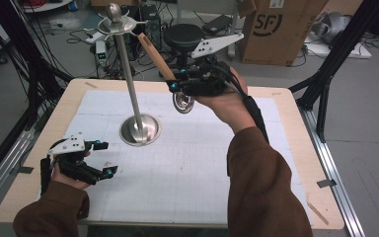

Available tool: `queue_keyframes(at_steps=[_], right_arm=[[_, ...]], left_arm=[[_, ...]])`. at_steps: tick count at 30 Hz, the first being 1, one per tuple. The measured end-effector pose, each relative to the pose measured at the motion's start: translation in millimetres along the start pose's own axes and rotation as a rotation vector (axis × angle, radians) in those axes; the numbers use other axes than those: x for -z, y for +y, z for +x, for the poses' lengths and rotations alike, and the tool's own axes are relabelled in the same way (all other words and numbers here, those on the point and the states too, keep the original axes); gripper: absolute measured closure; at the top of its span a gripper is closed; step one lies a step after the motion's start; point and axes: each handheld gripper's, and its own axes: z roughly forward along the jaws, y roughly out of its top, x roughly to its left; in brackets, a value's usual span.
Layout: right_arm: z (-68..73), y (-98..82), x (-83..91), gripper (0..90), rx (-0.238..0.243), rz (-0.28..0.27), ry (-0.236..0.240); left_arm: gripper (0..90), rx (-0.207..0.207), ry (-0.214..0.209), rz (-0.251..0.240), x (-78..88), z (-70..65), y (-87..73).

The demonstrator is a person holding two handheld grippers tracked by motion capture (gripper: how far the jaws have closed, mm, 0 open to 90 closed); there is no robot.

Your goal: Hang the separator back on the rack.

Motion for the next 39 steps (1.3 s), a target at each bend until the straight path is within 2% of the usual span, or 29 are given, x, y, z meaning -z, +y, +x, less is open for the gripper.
queue_keyframes(at_steps=[4, 10, 15, 39], right_arm=[[-0.5, 5.2, -3.6, 69.0, 0.01, 0.005, -0.008], [-6.4, 6.8, -6.7, 69.0, -0.017, 0.008, -0.01], [-11.9, 5.2, -11.6, 69.0, -0.017, 0.011, -0.017], [-17.6, 6.8, -36.2, 69.0, -0.053, 0.002, 0.021]], left_arm=[[4.5, 0.0, 0.0, 0.001, 0.0, -0.3, 0.0], [4.5, -0.001, -0.001, 0.001, -0.2, -0.5, 0.0], [4.5, 0.0, -0.001, 0.0, 0.1, -0.2, -0.1], [4.5, 0.001, -0.007, -0.002, -0.1, -0.3, 0.0]])
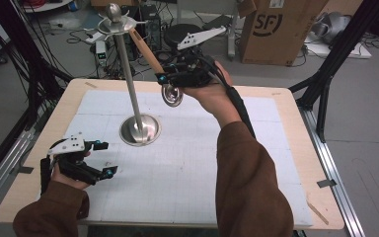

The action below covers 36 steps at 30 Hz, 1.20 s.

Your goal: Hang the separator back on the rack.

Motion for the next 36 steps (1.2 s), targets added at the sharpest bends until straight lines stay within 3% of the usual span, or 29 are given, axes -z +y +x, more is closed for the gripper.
queue_keyframes(at_steps=[36], right_arm=[[-3.8, 4.3, -46.3, 68.6, -0.035, 0.046, 0.031]], left_arm=[[4.5, -0.002, -0.004, 0.0, -0.4, 1.2, -0.2]])
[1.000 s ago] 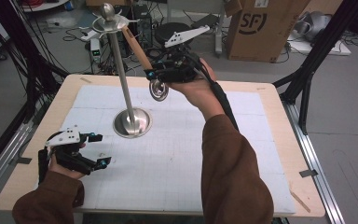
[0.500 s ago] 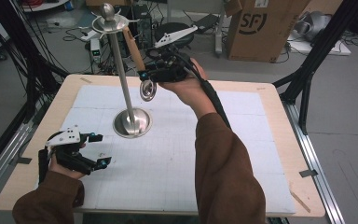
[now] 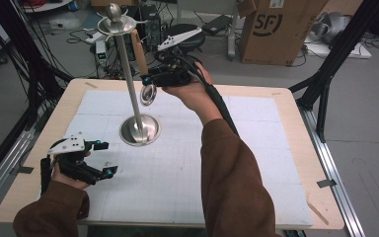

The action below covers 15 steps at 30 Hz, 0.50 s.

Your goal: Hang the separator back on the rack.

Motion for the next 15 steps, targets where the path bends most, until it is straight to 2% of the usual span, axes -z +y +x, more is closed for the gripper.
queue_keyframes(at_steps=[5, 9, 15], right_arm=[[0.4, 0.0, 0.0, 66.8, 0.002, -0.004, -0.005], [0.6, 0.8, 3.9, 59.0, 0.012, -0.025, -0.032], [3.6, 0.1, 11.1, 55.5, 0.026, -0.007, -0.038]], left_arm=[[4.5, 0.003, -0.002, -0.003, -0.2, -0.1, 0.0], [4.5, 0.003, -0.007, 0.004, -1.6, -0.6, -0.3], [4.5, 0.004, -0.006, 0.004, -1.6, -0.4, -0.5]])
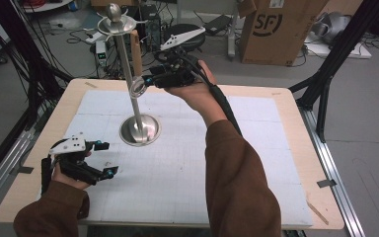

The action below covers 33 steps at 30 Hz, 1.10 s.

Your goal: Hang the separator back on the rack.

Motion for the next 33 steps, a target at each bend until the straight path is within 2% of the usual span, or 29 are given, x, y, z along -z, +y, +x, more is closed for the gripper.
queue_keyframes(at_steps=[8, 14, 18, 23, 29, 33], right_arm=[[3.1, -5.7, 17.8, 48.8, 0.018, 0.017, -0.041], [3.0, -16.7, 34.3, 43.2, -0.011, 0.007, -0.065], [3.8, -24.3, 43.7, 41.7, -0.015, 0.005, -0.074], [4.9, -34.9, 52.8, 40.4, -0.012, 0.021, -0.086], [2.7, -49.1, 62.5, 37.5, -0.034, 0.023, -0.116], [-0.8, -59.2, 68.8, 34.6, -0.061, 0.045, -0.14]], left_arm=[[4.5, -0.004, -0.002, 0.007, -0.7, -0.7, -0.1], [4.5, -0.003, -0.002, 0.01, -1.4, -1.5, -0.2], [4.5, -0.004, -0.002, 0.008, -0.9, -1.3, -0.1], [4.5, -0.005, -0.003, 0.009, -0.7, -1.4, 0.0], [4.5, -0.005, -0.003, 0.009, -0.7, -2.0, 0.0], [4.5, -0.006, -0.004, 0.007, -0.3, -2.2, 0.2]])
